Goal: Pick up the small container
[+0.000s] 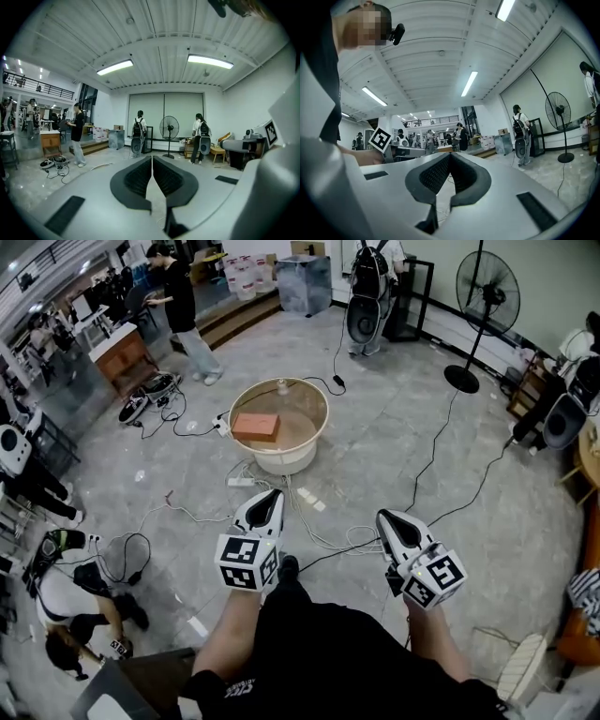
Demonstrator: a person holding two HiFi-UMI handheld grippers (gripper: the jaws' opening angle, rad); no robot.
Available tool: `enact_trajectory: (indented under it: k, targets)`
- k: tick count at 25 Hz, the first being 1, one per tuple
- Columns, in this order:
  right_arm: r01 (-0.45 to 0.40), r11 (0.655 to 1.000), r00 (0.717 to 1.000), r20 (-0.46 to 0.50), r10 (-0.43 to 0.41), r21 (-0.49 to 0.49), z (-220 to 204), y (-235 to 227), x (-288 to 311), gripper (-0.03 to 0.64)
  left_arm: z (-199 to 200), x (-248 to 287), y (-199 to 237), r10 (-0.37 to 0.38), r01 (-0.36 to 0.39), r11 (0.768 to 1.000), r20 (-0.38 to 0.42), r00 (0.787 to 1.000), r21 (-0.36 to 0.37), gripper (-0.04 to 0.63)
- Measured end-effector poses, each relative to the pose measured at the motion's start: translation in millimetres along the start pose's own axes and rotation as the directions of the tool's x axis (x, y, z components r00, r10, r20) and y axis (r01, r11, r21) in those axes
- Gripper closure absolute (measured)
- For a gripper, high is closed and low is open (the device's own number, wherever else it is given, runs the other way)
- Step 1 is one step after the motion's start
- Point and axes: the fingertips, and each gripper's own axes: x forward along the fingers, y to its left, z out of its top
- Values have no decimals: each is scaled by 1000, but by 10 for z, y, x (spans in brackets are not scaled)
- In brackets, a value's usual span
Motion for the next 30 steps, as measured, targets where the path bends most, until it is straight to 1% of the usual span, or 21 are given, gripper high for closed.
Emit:
enact_trajectory:
  k: [5,8,10,14,17,21,24,27,30]
  targets:
    - [4,1000,1000,-21,-5,-29,33,-80,192,603,-38,248,124,-20,20,1000,-3,1000,-24,571]
    - [-8,998,1000,-25,7,-58,62,-174,425,603,8,484,259,-43,44,999,10,999,-26,571]
    - [-20,998,999,-32,18,-55,61,-233,614,602,46,634,382,-48,48,998,22,999,-26,569]
    - [-68,996,996,-69,64,-66,80,-210,1079,601,91,944,773,-39,40,997,11,999,-61,571]
    - [-80,994,993,-93,72,-78,48,-306,1503,601,103,1215,1079,-48,49,996,10,999,-68,571]
    - [-116,992,986,-123,110,-45,5,-389,2106,600,138,1521,1506,-65,65,994,6,998,-85,569]
    - [-149,988,979,-148,144,-26,-19,-398,2552,599,159,1708,1833,-60,60,994,1,998,-94,569]
    - [-170,986,972,-167,166,-5,-30,-373,2979,598,134,1843,2142,-58,56,992,-15,998,-109,569]
    - [-200,980,965,-175,196,-1,-23,-293,3375,599,136,1912,2435,-54,51,993,-21,998,-108,569]
